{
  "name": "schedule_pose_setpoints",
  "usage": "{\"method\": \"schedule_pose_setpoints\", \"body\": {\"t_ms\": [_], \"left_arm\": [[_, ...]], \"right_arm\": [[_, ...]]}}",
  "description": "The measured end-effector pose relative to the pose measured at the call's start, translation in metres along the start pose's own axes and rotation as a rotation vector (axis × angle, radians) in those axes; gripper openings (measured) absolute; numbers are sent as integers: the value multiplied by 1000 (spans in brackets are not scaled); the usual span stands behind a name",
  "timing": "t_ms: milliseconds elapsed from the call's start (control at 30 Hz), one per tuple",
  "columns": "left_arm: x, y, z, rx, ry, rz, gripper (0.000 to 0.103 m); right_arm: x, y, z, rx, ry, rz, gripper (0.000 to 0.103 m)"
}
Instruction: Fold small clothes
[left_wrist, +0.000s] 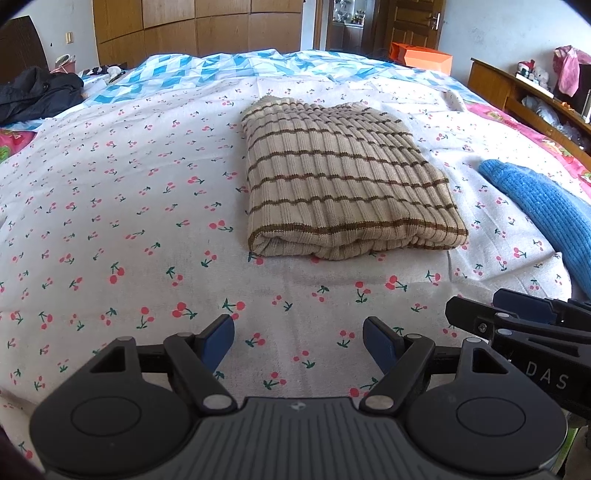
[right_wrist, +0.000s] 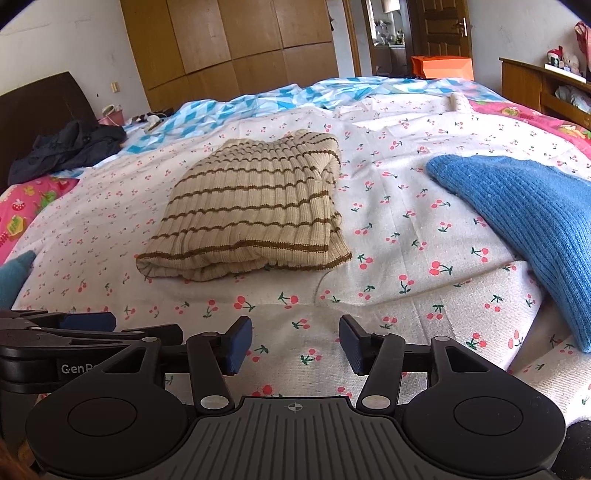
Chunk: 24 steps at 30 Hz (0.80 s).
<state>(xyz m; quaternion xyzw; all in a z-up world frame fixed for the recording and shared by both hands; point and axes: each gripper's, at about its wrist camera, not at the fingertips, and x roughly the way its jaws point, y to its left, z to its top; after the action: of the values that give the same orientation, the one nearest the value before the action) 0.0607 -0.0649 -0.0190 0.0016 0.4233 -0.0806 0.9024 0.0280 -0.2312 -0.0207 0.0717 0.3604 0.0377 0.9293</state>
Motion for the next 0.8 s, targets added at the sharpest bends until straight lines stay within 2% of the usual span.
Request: {"method": "schedule_pose_setpoints", "body": {"t_ms": [367,667,800], "left_arm": [[-4,5,15,-21,-18,11,81],[5,2,11,-17,23,13,81],[4,-2,12,-14,33,6,81]], "right_arm": [[5,-14,11,80,-26,4,53],[11,-12,5,51,-6,15,53],[8,-8,4,29,-5,23,59]]}}
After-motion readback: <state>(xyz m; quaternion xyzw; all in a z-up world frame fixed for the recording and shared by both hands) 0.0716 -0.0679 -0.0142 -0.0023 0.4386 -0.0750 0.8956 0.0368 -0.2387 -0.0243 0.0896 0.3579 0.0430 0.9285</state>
